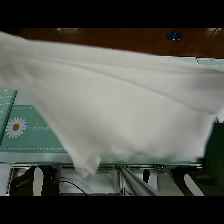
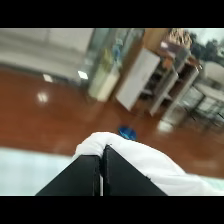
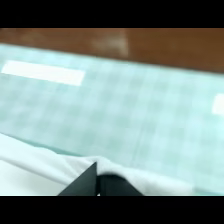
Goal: Fold the shirts.
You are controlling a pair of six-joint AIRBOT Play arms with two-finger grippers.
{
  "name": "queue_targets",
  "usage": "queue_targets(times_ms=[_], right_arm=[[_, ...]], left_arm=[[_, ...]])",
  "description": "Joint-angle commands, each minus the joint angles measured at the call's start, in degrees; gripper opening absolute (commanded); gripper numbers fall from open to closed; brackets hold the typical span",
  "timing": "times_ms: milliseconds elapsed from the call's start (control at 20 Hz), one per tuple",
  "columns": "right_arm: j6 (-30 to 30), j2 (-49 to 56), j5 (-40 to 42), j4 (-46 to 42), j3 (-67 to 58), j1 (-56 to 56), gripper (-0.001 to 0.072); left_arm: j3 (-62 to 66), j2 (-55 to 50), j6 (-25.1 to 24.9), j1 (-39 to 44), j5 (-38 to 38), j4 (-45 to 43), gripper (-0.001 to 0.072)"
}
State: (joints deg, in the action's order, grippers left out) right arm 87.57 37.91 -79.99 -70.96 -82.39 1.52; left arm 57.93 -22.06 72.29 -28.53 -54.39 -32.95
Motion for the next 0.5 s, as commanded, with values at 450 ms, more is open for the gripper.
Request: queue_targets(times_ms=[450], right_arm=[[0.3, 45.5, 19.1, 6.5, -2.2, -2.1, 0.0015]], left_arm=[[0.4, -51.1, -5.8, 29.7, 9.6, 3.1, 0.0017]])
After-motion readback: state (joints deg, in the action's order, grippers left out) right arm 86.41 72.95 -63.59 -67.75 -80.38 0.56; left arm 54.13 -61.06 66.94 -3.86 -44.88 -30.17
